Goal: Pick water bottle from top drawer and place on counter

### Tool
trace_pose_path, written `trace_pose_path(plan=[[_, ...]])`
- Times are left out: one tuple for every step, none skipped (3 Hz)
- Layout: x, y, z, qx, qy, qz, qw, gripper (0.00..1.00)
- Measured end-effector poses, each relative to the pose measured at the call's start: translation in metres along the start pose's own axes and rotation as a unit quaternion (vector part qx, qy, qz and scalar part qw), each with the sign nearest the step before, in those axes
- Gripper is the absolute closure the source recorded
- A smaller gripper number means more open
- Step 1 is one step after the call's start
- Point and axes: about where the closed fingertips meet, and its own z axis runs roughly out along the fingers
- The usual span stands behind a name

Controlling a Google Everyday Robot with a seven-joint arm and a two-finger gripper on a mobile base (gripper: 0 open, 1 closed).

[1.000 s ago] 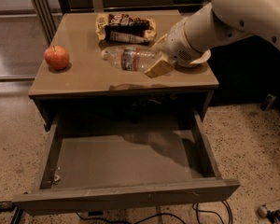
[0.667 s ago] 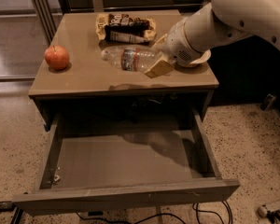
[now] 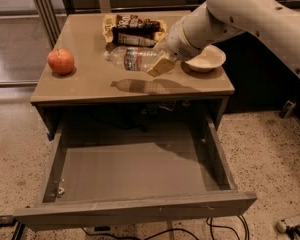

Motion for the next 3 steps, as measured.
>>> trace_pose_path(plan=[[0.002,-0.019,0.022,-0.008,0.002,0.006,1.0,1.0],[0.004,-0.04,0.039,-0.006,0.004,0.013,0.9999,1.0],[0.009,-0.052,0.053,-0.004,0.006,0.025,0.9997,1.0]])
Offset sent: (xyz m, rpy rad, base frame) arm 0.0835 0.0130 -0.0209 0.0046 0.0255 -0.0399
